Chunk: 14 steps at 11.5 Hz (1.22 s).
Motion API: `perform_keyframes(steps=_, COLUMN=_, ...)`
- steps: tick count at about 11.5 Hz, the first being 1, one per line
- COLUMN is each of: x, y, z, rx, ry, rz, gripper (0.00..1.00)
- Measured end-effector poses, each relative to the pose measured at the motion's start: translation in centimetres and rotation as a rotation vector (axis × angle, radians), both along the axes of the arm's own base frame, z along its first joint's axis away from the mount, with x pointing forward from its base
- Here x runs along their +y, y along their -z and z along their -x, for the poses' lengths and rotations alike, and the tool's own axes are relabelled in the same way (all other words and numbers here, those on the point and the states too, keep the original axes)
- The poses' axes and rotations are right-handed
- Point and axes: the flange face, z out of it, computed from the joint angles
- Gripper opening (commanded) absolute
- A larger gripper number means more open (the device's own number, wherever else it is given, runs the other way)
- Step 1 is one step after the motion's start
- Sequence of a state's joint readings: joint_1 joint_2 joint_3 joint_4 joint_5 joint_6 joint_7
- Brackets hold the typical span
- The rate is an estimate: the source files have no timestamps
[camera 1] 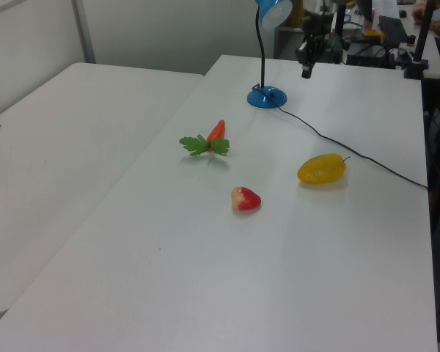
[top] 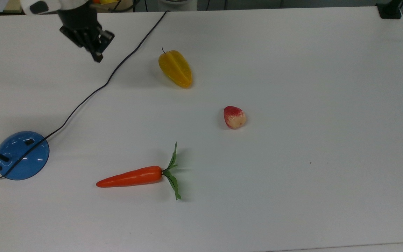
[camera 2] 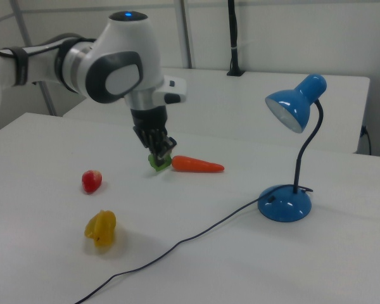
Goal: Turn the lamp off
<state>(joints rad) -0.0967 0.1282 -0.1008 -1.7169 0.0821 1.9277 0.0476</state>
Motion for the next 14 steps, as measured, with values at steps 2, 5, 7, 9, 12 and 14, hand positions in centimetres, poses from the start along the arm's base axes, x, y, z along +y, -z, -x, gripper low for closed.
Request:
perform_keyframes(steps=2, x=2.0, y=-1.8, z=1.4, rx=0.034, ry=-0.084, rz=-0.009, gripper=0.74)
perform_keyframes(steps=5, x=2.7, y=-4.2, z=4.0, rx=0.082, ry=-0.165, rz=-0.026, gripper=1.00)
perform_keyframes(steps=7, x=2.7, y=-5.1, z=4.8, rx=0.082, ry=-0.169, rz=-0.034, gripper=1.00)
perform_keyframes(steps=9, x=2.9, y=-5.4, z=5.0, rx=0.087, ry=-0.172, rz=-0.037, gripper=1.00)
perform_keyframes(steps=12, x=2.6, y=-6.5, z=5.7, rx=0.117, ry=-0.172, rz=-0.046, gripper=1.00)
perform_keyframes(steps=14, x=2.3, y=-6.7, z=6.0, rx=0.118, ry=-0.168, rz=-0.047, gripper=1.00)
